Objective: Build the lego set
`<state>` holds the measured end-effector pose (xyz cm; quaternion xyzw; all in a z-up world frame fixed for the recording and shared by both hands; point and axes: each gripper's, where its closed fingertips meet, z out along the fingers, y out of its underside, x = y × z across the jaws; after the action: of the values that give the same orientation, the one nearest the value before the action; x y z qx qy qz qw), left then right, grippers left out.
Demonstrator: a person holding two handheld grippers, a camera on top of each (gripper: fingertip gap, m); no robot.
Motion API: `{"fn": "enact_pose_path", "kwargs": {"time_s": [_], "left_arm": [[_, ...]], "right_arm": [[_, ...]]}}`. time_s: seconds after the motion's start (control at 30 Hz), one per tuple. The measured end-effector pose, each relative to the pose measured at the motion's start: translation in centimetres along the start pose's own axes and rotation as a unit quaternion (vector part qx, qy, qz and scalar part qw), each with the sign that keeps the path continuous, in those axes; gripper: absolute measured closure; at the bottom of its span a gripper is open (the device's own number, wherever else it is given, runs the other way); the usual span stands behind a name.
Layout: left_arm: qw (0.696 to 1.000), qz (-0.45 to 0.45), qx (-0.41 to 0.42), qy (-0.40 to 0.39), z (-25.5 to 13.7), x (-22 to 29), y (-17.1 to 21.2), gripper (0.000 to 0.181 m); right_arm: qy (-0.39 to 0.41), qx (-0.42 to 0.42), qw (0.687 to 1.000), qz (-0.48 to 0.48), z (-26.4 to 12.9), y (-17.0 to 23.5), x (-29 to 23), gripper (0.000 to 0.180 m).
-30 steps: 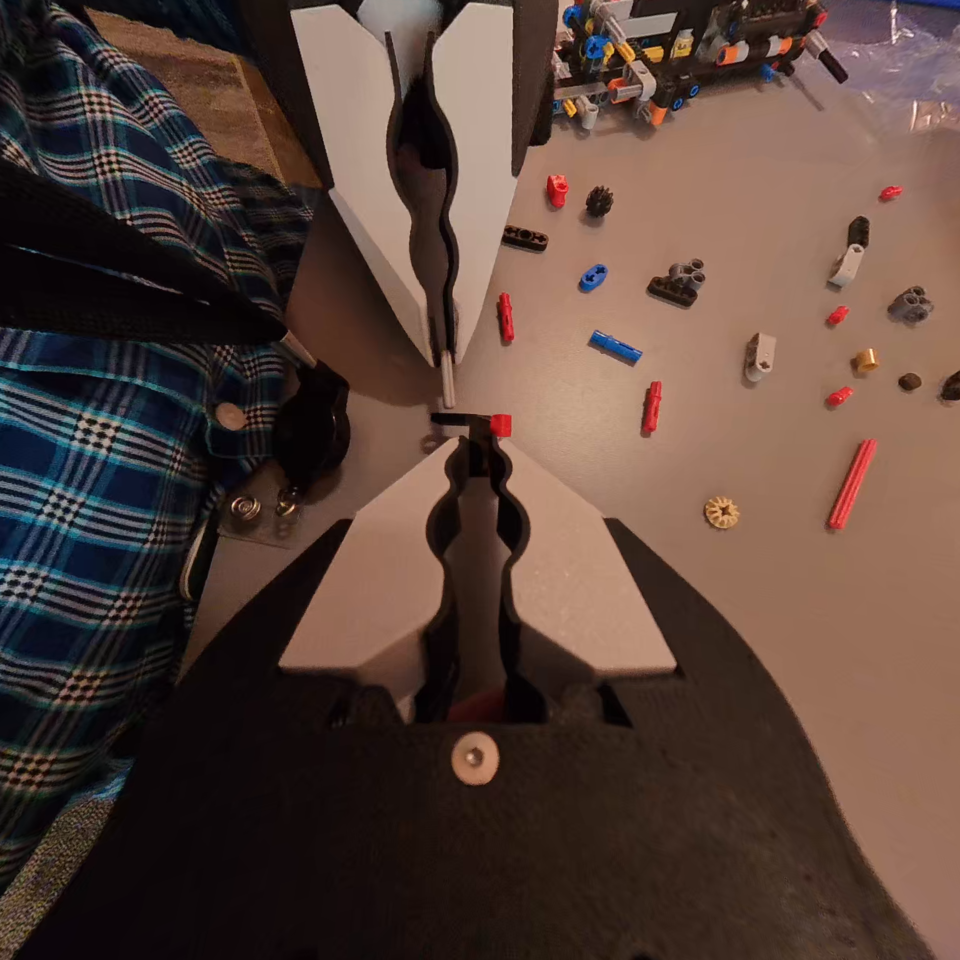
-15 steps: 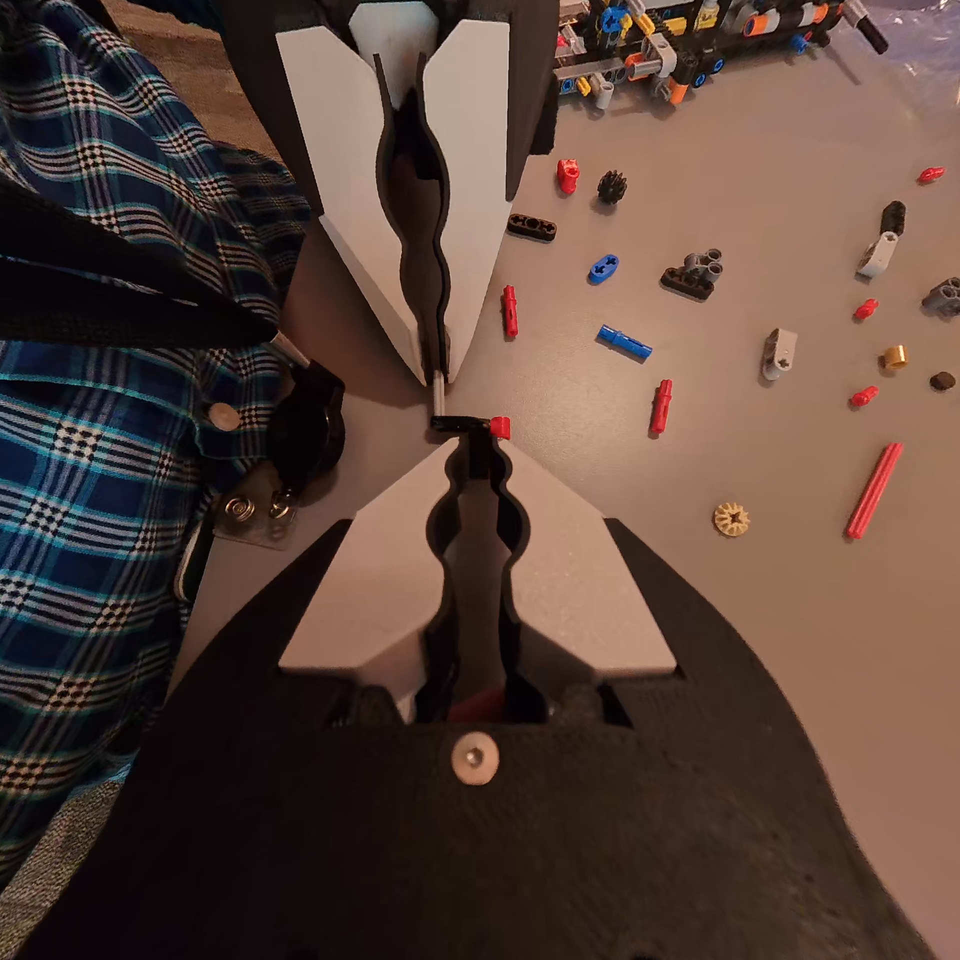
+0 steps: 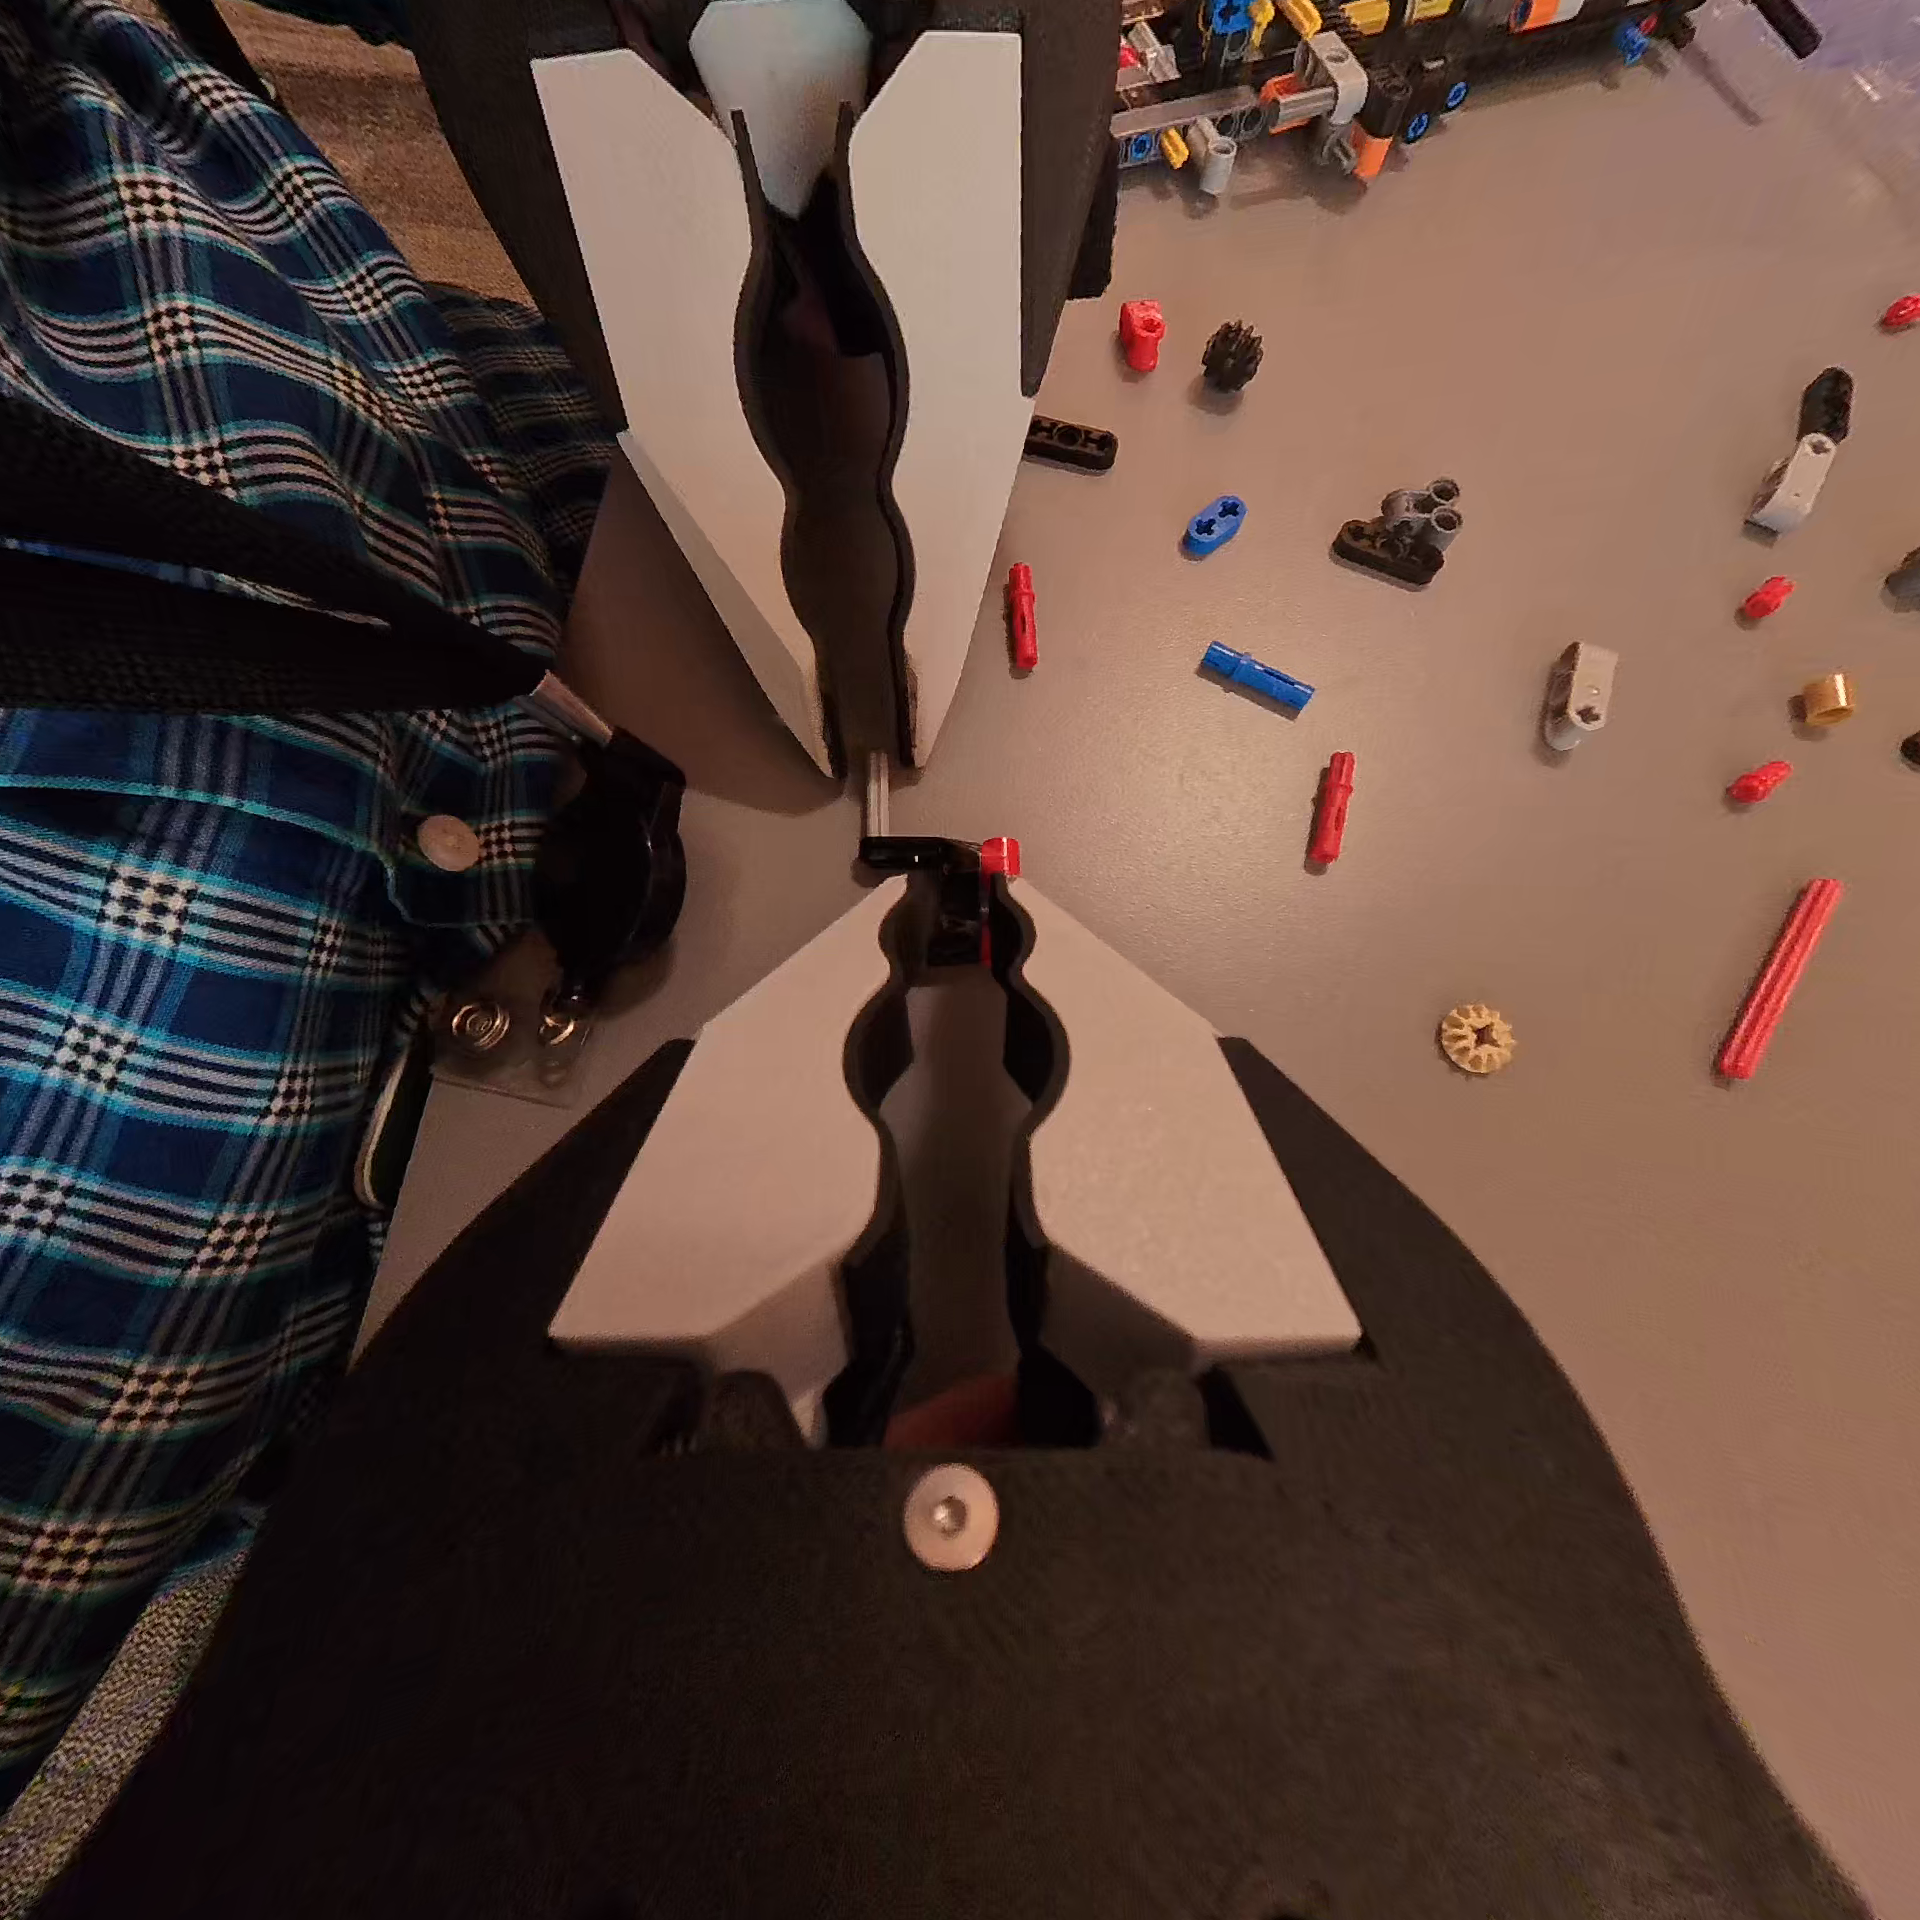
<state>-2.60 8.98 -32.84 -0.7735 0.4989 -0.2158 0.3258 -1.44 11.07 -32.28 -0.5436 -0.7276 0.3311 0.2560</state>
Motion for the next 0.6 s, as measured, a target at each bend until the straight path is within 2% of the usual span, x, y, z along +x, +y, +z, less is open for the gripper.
{"fn": "enact_pose_path", "kwargs": {"time_s": [0.3,0.5,0.6], "left_arm": [[1.000,-0.001,0.000,-0.003,-0.1,0.0,0.0,0.168],[1.000,-0.005,0.001,-0.004,-0.1,-0.1,0.0,0.163],[1.000,-0.008,0.002,-0.008,-0.2,-0.2,0.1,0.162]], "right_arm": [[0.016,0.024,0.999,0.022,-1.4,-0.4,1.1,0.162],[0.136,-0.009,0.989,0.060,-3.2,0.5,7.5,0.154],[0.152,-0.049,0.985,0.070,-2.5,1.6,9.4,0.153]]}}
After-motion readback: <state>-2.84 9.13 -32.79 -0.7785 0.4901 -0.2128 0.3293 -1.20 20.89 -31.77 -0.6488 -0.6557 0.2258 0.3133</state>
